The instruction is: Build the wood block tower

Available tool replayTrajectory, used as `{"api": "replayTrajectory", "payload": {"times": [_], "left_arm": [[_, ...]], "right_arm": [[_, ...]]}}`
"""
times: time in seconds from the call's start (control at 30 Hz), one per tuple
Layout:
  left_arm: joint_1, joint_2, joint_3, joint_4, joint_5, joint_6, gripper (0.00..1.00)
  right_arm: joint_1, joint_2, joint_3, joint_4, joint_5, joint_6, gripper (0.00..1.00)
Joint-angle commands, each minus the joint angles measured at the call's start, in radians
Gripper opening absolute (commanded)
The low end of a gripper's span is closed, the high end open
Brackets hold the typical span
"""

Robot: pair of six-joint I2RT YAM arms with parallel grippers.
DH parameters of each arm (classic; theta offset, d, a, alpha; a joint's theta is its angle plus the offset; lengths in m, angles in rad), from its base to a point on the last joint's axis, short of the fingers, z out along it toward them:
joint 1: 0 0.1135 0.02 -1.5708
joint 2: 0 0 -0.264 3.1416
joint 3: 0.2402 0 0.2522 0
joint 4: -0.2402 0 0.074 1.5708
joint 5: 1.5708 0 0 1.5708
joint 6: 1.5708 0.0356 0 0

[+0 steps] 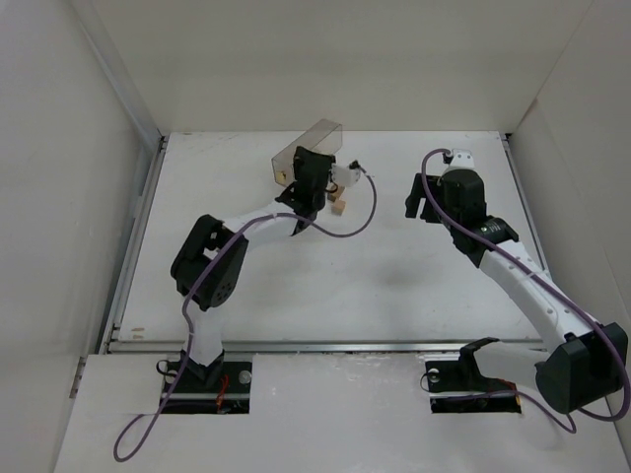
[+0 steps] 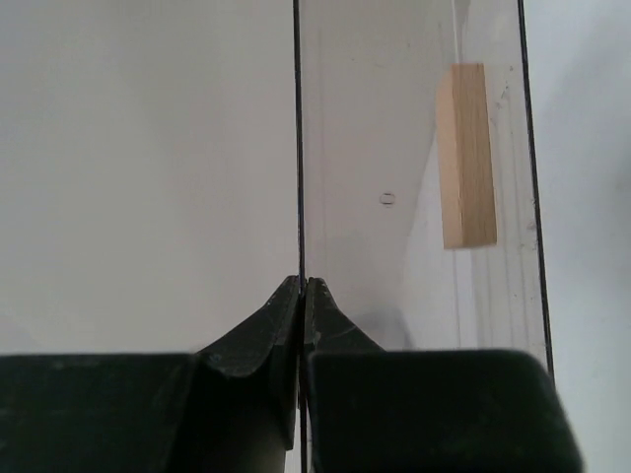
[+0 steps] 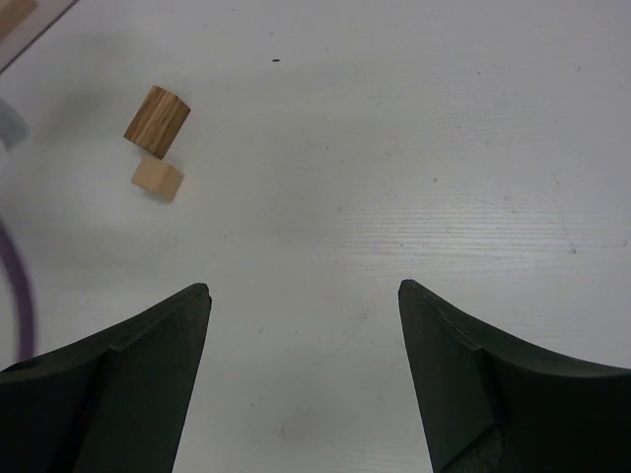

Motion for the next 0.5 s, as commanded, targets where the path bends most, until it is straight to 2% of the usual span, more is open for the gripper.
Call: {"api": "replayTrajectory", "payload": {"times": [0.0,0.17,0.23,0.3,0.4,0.43,0.47], "left_arm": [[-0.006,-0.113,0.144,-0.486,0.031,-0.431,0.00],[0.014,-0.122,0.166,-0.622,0.121,-0.584,0.00],[0.014,-0.122,0.139,-0.589,0.087,-0.589,0.00],[-0.007,-0.122,0.079,-0.491,-0.022,-0.522,0.00],[-0.030,-0.133,-0.047,-0.233,-0.139,-0.323,0.00],[-0.030,-0.133,-0.090,0.003,-0.165,-0.237,0.00],[-0.043,-0.133,-0.187,0.148,-0.180,-0.024,0.00]], "right_arm": [[-0.005,-0.030,0.003,0.034,-0.006,0.008,0.83],[-0.005,-0.030,0.003,0.034,-0.015,0.008,0.83],[-0.005,-0.030,0.003,0.034,-0.015,0.008,0.83],[-0.005,-0.030,0.003,0.034,-0.015,0.008,0.83],[-0.005,-0.030,0.012,0.034,-0.015,0.008,0.83],[-0.005,-0.030,0.012,0.034,-0.015,0.008,0.83],[-0.005,-0.030,0.012,0.034,-0.015,0.008,0.83]]}}
